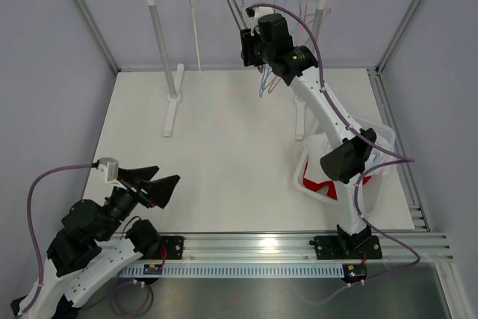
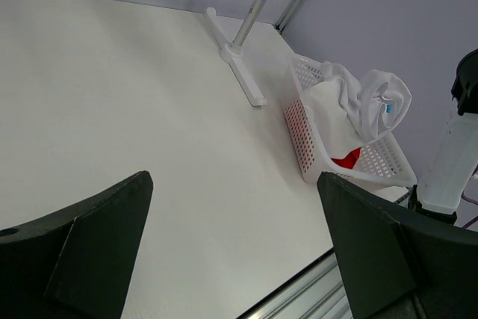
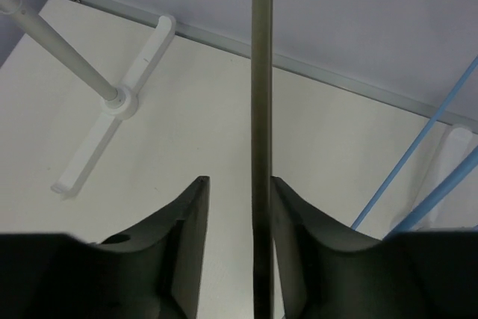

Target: Remove the t-shirt from the hanger

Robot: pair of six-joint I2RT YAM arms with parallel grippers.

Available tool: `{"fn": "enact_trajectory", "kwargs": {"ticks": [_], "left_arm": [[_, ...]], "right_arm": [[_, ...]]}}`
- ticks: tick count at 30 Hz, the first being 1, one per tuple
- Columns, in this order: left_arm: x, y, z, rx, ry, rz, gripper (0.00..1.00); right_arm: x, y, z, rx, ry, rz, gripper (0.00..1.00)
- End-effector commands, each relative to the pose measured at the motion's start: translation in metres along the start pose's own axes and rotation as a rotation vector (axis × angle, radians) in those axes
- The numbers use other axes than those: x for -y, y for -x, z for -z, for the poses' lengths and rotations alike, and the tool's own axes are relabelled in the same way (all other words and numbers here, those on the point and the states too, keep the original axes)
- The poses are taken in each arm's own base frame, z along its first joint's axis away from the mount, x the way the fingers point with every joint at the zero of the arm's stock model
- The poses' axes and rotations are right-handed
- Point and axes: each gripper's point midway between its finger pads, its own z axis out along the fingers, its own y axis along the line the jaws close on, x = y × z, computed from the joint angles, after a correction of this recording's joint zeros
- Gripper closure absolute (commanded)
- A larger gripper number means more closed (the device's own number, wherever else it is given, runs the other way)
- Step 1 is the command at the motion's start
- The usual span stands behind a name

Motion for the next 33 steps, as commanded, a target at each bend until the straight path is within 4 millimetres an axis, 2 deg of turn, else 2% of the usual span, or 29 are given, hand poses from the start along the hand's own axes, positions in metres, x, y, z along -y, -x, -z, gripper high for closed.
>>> {"fn": "enact_trajectory", "kwargs": {"ticks": [1, 2, 3, 4, 5, 6, 7, 8, 9, 10, 11, 12, 13, 15, 16, 17, 18, 19, 20, 21, 22, 23, 24, 25, 26, 27, 28, 29, 33], "left_arm": [[0.005, 0.018, 0.015, 0.101, -0.053, 0.009, 0.01], [0.004, 0.018, 0.014, 0.1, -0.048, 0.008, 0.01], [0.004, 0.018, 0.014, 0.1, -0.045, 0.007, 0.01], [0.003, 0.017, 0.013, 0.097, -0.041, 0.004, 0.01], [0.003, 0.017, 0.013, 0.096, -0.037, 0.003, 0.01], [0.002, 0.017, 0.012, 0.096, -0.034, 0.0, 0.01], [0.002, 0.017, 0.012, 0.093, -0.03, -0.003, 0.01], [0.002, 0.017, 0.011, 0.094, -0.027, -0.005, 0.01], [0.001, 0.017, 0.011, 0.092, -0.023, -0.006, 0.01], [0.001, 0.017, 0.01, 0.092, -0.019, -0.008, 0.01], [0.0, 0.017, 0.01, 0.091, -0.014, -0.011, 0.01], [-0.001, 0.017, 0.01, 0.092, -0.009, -0.011, 0.01], [-0.001, 0.017, 0.009, 0.094, -0.005, -0.013, 0.01], [-0.003, 0.017, 0.009, 0.096, 0.003, -0.014, 0.01], [-0.003, 0.018, 0.009, 0.098, 0.003, -0.014, 0.01], [-0.003, 0.018, 0.009, 0.1, 0.004, -0.015, 0.01], [-0.003, 0.02, 0.011, 0.107, 0.004, -0.014, 0.01], [-0.003, 0.021, 0.011, 0.113, 0.008, -0.014, 0.01], [-0.004, 0.021, 0.012, 0.117, 0.01, -0.013, 0.01], [-0.005, 0.023, 0.012, 0.125, 0.019, -0.013, 0.01], [-0.007, 0.023, 0.012, 0.127, 0.027, -0.014, 0.01], [-0.007, 0.024, 0.012, 0.131, 0.03, -0.011, 0.01], [-0.008, 0.025, 0.012, 0.134, 0.038, -0.007, 0.01], [-0.009, 0.024, 0.011, 0.129, 0.041, -0.007, 0.01], [-0.009, 0.023, 0.01, 0.123, 0.042, -0.008, 0.01], [-0.01, 0.021, 0.007, 0.114, 0.054, -0.01, 0.01], [-0.01, 0.02, 0.006, 0.106, 0.056, -0.013, 0.01], [-0.01, 0.02, 0.005, 0.102, 0.06, -0.016, 0.01], [-0.01, 0.017, 0.002, 0.084, 0.062, -0.023, 0.01]], "right_arm": [[0.001, 0.038, 0.041, 0.101, 0.023, -0.033, 0.48], [0.0, 0.05, 0.059, 0.137, 0.031, -0.042, 0.45], [-0.002, 0.057, 0.065, 0.173, 0.044, -0.052, 0.41], [-0.002, 0.042, 0.062, 0.145, 0.046, -0.061, 0.39], [-0.002, 0.057, 0.086, 0.195, 0.059, -0.07, 0.33], [-0.004, 0.064, 0.093, 0.234, 0.076, -0.079, 0.31], [-0.004, 0.049, 0.093, 0.213, 0.08, -0.083, 0.28], [-0.004, 0.063, 0.12, 0.268, 0.092, -0.091, 0.24], [-0.005, 0.07, 0.13, 0.312, 0.106, -0.101, 0.22], [-0.004, 0.051, 0.129, 0.285, 0.103, -0.108, 0.19], [-0.003, 0.066, 0.16, 0.353, 0.116, -0.118, 0.09], [-0.002, 0.07, 0.169, 0.396, 0.123, -0.127, 0.01], [-0.001, 0.062, 0.184, 0.407, 0.129, -0.139, 0.01], [-0.002, 0.058, 0.201, 0.432, 0.153, -0.152, 0.01], [-0.003, 0.039, 0.199, 0.401, 0.162, -0.172, 0.01], [-0.002, 0.043, 0.224, 0.443, 0.177, -0.188, 0.01], [-0.013, 0.038, 0.233, 0.448, 0.245, -0.213, 0.01], [-0.015, 0.02, 0.246, 0.45, 0.276, -0.227, 0.0], [-0.018, 0.02, 0.258, 0.49, 0.311, -0.246, 0.01], [-0.025, 0.01, 0.266, 0.488, 0.366, -0.279, 0.01], [-0.027, -0.009, 0.277, 0.503, 0.397, -0.289, 0.01], [-0.028, -0.011, 0.288, 0.523, 0.42, -0.301, 0.01], [-0.03, -0.03, 0.286, 0.497, 0.44, -0.316, 0.0], [-0.028, -0.029, 0.306, 0.543, 0.449, -0.323, 0.01], [-0.025, -0.031, 0.313, 0.563, 0.447, -0.338, 0.0], [-0.021, -0.045, 0.309, 0.549, 0.43, -0.364, 0.0], [-0.02, -0.046, 0.325, 0.586, 0.445, -0.368, 0.01], [-0.02, -0.049, 0.33, 0.594, 0.451, -0.374, 0.01], [-0.018, -0.078, 0.338, 0.551, 0.45, -0.373, 0.01]]}}
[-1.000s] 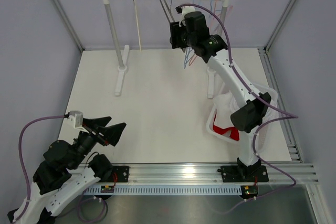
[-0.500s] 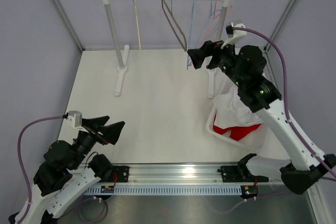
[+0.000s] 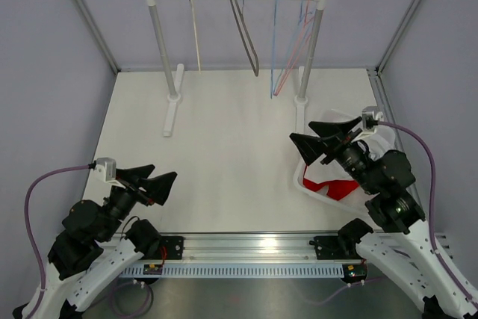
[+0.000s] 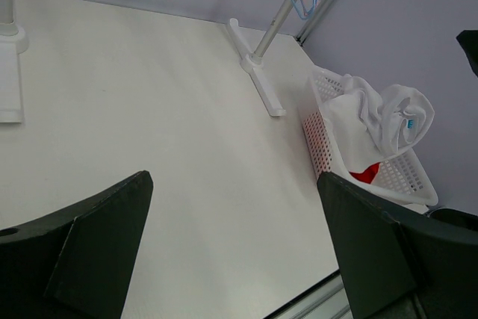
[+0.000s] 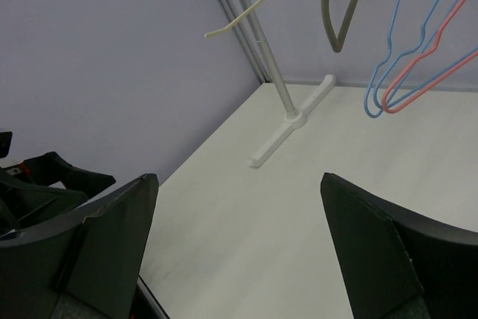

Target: Remove the t-shirt from the hanger

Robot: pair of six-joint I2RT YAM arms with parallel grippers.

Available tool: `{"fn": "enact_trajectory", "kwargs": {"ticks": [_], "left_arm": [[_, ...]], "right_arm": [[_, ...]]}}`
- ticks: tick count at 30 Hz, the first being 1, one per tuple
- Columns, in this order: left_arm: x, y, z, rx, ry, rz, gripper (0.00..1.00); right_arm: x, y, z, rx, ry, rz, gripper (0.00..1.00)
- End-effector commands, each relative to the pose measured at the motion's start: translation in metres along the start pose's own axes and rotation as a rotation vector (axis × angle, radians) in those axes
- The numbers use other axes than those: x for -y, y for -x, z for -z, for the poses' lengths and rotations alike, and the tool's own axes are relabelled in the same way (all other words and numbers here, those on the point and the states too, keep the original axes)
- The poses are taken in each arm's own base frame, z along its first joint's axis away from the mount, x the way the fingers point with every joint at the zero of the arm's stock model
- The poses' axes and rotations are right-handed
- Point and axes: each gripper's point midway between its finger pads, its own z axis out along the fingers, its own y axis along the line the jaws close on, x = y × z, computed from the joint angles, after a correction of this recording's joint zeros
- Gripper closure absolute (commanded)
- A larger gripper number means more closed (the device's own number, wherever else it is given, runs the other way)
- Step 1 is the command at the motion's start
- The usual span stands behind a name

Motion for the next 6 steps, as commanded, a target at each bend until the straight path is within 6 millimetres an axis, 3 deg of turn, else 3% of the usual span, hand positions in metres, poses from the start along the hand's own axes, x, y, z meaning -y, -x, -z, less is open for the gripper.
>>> {"fn": "enact_trajectory", "kwargs": {"ticks": [1, 3, 6], "left_arm": [[0.002, 0.012, 0.002, 0.051, -0.01, -0.008, 0.01], [0.001, 0.012, 0.002, 0.05, -0.005, -0.002, 0.01], [0.001, 0.013, 0.001, 0.055, 0.002, 0.02, 0.01]], "right_arm": [[-0.012, 0.009, 0.021, 0.049, 0.045, -0.019, 0.0], [-0.006, 0.002, 0.03, 0.026, 0.013, -0.015, 0.01], [-0.007, 0.005, 0.046, 0.043, 0.001, -0.007, 0.0]]}}
